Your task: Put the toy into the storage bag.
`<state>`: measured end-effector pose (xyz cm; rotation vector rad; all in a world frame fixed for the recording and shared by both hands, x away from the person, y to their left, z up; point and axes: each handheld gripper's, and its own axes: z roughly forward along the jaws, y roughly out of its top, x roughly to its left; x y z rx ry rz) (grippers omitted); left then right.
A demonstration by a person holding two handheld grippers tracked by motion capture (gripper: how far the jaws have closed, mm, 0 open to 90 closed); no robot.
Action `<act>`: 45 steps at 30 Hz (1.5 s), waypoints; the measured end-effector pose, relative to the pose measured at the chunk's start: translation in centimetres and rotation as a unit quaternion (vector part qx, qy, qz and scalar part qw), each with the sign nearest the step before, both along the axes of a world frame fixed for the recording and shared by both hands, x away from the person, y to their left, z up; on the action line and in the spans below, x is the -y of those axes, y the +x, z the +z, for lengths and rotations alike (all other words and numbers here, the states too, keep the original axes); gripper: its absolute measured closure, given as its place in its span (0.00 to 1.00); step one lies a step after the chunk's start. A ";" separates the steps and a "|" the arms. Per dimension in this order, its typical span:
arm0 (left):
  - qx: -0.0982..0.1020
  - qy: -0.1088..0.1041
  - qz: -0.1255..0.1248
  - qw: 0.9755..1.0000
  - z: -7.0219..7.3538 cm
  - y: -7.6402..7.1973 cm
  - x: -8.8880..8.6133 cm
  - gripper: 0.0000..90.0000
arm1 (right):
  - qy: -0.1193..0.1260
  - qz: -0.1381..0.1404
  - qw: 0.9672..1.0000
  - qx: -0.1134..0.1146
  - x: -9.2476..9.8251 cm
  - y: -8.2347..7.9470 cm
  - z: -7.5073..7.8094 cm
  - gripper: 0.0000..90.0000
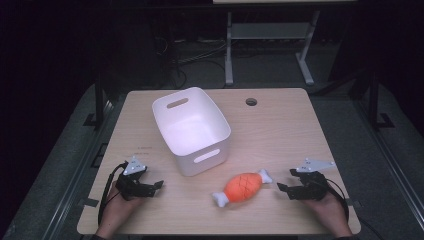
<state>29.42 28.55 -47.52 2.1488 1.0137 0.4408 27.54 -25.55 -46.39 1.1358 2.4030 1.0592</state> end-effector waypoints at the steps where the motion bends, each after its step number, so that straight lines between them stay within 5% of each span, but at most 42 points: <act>1: 0.000 0.000 0.000 1.000 0.0 0.0 0.0 0.15 | 0.000 0.000 1.000 0.000 0.0 0.0 0.0 0.36; 8: 0.000 0.000 0.000 1.000 0.0 0.0 0.0 0.15 | 0.016 0.029 0.999 0.018 0.1 0.1 1.5 0.69; 9: 0.000 0.000 0.000 1.000 0.0 0.0 0.0 0.15 | 0.014 0.034 0.999 0.021 -0.1 0.1 1.9 0.80; 14: 0.000 0.000 0.000 1.000 0.0 0.0 0.0 0.15 | 0.012 0.053 0.998 0.022 -0.8 0.0 2.5 0.98; 28: 0.000 0.000 0.000 1.000 0.0 0.0 0.0 0.15 | 0.016 0.107 0.994 0.015 -2.9 0.4 3.3 1.00; 45: 0.000 0.000 0.000 1.000 0.0 0.0 0.0 0.15 | 0.020 0.179 0.984 0.010 -6.5 0.2 4.3 1.00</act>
